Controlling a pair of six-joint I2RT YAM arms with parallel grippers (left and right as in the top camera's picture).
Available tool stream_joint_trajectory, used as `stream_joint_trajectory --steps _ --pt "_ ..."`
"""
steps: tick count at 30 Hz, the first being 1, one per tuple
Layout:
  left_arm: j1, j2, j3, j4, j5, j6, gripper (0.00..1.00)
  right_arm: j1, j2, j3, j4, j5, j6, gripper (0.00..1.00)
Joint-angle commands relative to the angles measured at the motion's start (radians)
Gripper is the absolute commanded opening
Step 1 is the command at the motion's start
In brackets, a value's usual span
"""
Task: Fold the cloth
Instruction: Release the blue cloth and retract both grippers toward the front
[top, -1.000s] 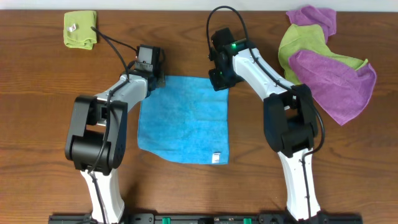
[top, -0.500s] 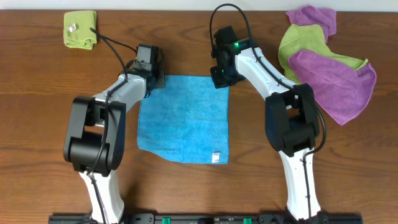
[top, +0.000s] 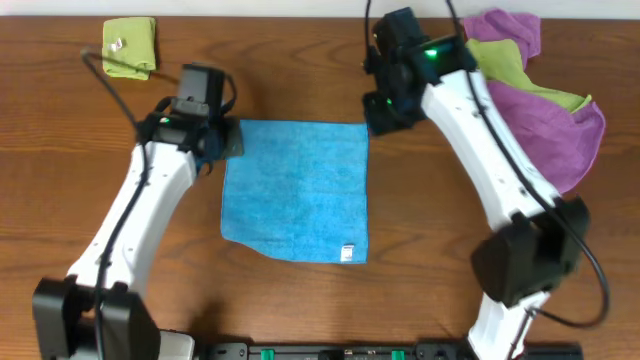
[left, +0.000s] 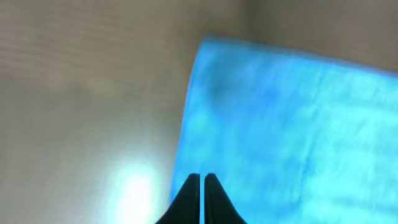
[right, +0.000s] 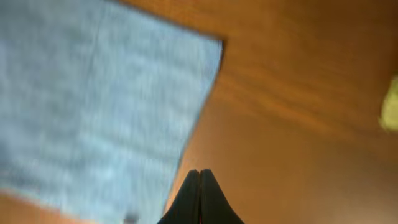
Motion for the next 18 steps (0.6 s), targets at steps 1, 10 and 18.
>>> stream_joint_trajectory --steps 1,10,18 --pt "0.038 -0.061 -0.005 -0.083 0.062 -0.02 0.06 -0.019 -0.065 0.004 -0.071 0.01 -0.011 0.02" --pt "0.031 -0.521 -0.228 -0.19 0.073 -0.011 0.06 -0.02 -0.5 -0.307 -0.076 0.013 -0.025 0.01" --pt "0.031 -0.964 -0.558 -0.219 0.094 -0.143 0.06 -0.02 -1.011 -1.065 0.356 -0.245 0.183 0.01"
